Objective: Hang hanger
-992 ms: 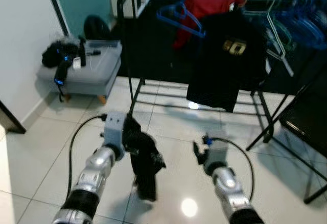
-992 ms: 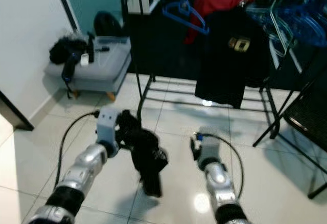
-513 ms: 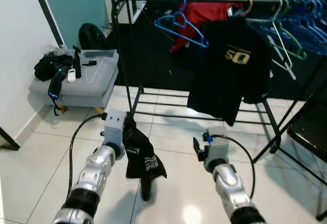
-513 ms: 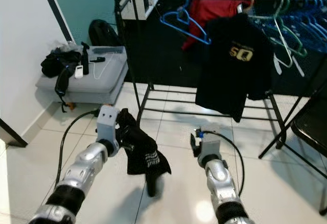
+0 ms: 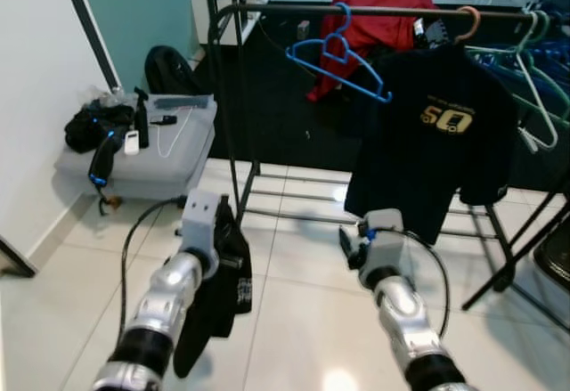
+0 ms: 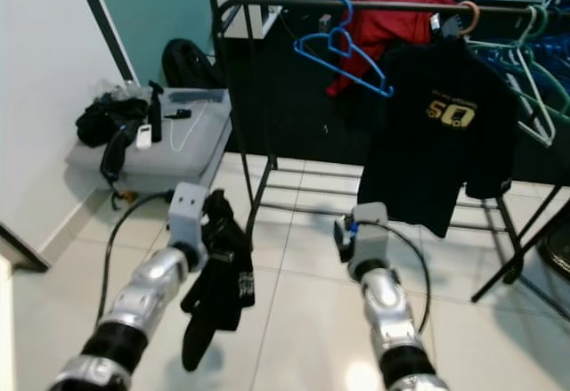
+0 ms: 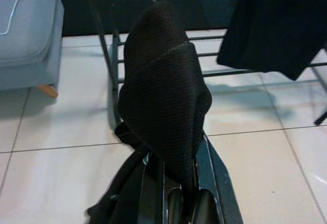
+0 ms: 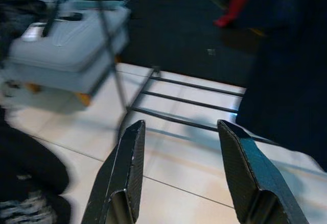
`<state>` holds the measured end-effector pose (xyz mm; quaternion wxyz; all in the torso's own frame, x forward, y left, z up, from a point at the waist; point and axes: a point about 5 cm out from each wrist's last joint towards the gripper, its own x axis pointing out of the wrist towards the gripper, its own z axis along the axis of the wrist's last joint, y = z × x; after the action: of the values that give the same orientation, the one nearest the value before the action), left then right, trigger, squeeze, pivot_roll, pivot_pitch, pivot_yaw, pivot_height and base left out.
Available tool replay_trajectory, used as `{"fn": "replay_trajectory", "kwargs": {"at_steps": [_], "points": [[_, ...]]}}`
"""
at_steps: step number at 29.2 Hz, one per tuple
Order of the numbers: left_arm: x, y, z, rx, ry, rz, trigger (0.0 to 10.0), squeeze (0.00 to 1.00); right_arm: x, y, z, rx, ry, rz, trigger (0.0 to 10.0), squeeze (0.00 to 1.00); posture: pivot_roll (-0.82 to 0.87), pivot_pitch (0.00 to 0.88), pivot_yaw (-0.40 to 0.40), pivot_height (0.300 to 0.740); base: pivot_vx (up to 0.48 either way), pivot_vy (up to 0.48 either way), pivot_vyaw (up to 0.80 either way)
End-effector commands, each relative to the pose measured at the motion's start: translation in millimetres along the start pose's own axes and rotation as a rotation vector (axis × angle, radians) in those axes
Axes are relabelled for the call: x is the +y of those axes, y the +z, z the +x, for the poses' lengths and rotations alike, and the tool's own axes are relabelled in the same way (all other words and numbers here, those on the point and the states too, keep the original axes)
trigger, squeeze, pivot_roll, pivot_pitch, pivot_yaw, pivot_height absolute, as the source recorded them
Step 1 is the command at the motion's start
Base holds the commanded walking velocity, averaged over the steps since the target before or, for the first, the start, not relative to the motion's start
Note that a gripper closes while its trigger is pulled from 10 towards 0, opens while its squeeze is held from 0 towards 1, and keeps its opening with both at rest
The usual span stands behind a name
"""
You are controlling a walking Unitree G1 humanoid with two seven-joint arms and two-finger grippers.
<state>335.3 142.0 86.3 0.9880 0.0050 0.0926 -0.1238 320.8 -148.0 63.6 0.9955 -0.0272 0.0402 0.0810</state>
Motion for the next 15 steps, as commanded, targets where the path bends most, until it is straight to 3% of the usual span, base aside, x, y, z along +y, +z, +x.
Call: {"fn": "replay_trajectory", "kwargs": {"at_steps": [1, 6, 11, 15], "points": [[-2.3, 4.9, 1.3, -0.015, -0.016, 0.007, 10.0, 0.00, -5.7, -0.7, -1.4, -0.001, -0.012, 0.003, 10.0, 0.00, -0.07, 0.096, 0.046, 0.740, 0.401, 0.000, 0.00], [-5.8, 4.8, 1.7, -0.017, -0.025, 0.014, 10.0, 0.00, -7.4, -3.3, -1.3, 0.026, -0.024, 0.008, 10.0, 0.00, -0.08, 0.092, 0.044, 0.740, 0.400, 0.000, 0.00], [-8.4, 3.3, 0.7, -0.017, -0.037, 0.022, 10.0, 0.00, -9.5, -5.7, -2.5, 0.042, -0.037, 0.024, 10.0, 0.00, -0.08, 0.093, 0.046, 0.740, 0.400, 0.000, -0.80], [-10.1, 4.0, 0.1, -0.020, -0.047, 0.027, 10.0, 0.00, -9.9, -4.8, -4.0, 0.027, -0.034, 0.012, 10.0, 0.00, -0.08, 0.099, 0.046, 0.740, 0.400, 0.000, 0.00]]}}
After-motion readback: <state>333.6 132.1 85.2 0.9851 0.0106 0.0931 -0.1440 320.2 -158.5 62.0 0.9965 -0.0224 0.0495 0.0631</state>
